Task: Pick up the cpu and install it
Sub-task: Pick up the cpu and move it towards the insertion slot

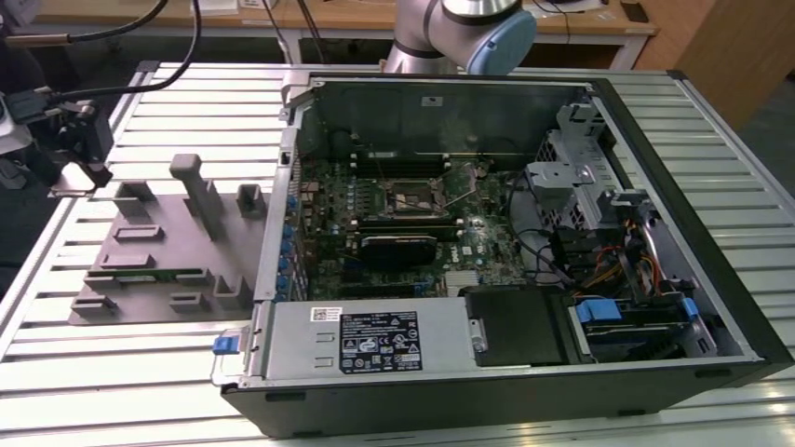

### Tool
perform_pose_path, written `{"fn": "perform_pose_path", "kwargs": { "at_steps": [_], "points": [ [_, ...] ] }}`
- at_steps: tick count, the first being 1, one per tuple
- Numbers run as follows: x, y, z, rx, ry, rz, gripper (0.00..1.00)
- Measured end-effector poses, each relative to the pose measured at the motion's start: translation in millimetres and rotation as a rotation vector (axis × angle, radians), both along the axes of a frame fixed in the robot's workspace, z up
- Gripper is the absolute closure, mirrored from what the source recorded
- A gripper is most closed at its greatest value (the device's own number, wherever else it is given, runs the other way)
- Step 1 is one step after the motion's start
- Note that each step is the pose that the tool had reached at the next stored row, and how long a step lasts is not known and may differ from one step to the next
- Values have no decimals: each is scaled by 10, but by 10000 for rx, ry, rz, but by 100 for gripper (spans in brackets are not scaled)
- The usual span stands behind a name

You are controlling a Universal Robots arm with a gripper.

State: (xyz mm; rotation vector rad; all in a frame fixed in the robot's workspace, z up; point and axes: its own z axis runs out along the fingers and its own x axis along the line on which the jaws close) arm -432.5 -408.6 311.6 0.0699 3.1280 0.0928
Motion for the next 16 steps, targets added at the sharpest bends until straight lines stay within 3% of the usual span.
{"fn": "perform_pose_path", "kwargs": {
  "at_steps": [16],
  "points": [
    [0,0,299,0,-15,0,46]
  ]
}}
